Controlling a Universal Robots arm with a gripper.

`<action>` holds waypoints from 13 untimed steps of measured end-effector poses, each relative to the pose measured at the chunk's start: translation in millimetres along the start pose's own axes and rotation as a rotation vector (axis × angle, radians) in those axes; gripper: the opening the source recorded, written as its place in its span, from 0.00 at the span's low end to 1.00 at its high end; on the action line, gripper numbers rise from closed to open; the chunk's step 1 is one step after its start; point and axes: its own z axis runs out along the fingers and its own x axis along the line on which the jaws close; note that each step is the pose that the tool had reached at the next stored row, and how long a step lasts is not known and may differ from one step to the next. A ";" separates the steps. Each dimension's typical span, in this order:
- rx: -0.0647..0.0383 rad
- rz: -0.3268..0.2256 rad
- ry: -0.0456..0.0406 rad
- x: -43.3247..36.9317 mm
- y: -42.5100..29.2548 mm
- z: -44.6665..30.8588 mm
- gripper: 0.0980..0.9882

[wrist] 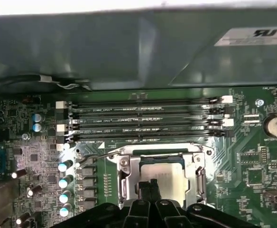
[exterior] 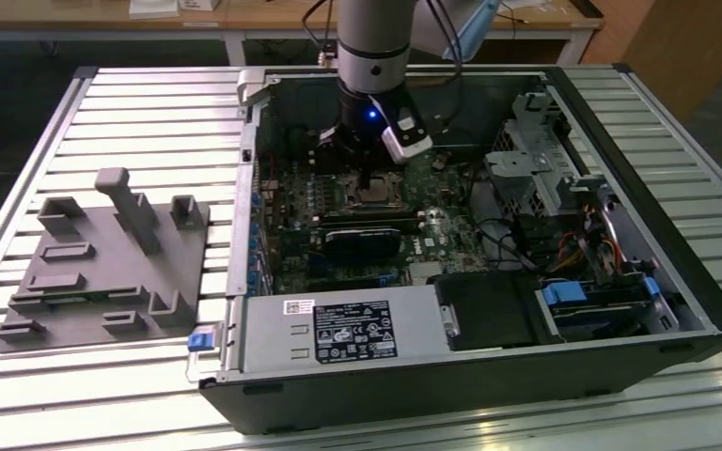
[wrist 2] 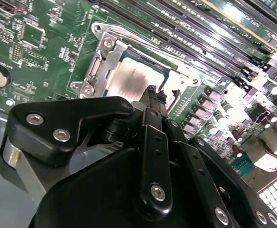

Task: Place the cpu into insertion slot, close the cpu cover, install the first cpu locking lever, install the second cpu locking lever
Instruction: 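Close the cpu cover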

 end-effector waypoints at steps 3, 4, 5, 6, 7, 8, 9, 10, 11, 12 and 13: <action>0.000 0.003 0.0000 2.3 -1.8 1.4 0.01; 0.000 0.005 -0.0001 2.7 -2.4 1.9 0.01; 0.000 0.007 -0.0002 3.0 -2.9 2.4 0.01; 0.000 0.010 -0.0003 3.2 -3.3 2.9 0.01; 0.000 0.016 -0.0005 3.3 -3.5 3.3 0.01; 0.000 0.021 -0.0006 3.7 -3.6 3.6 0.01; 0.000 0.026 -0.0007 4.3 -3.7 4.0 0.01; 0.001 0.029 -0.0009 5.2 -3.8 4.3 0.01; 0.001 0.032 -0.0010 6.4 -3.9 4.7 0.01; 0.001 0.035 -0.0011 7.6 -3.9 5.0 0.01; 0.001 0.038 -0.0012 8.9 -4.0 5.5 0.01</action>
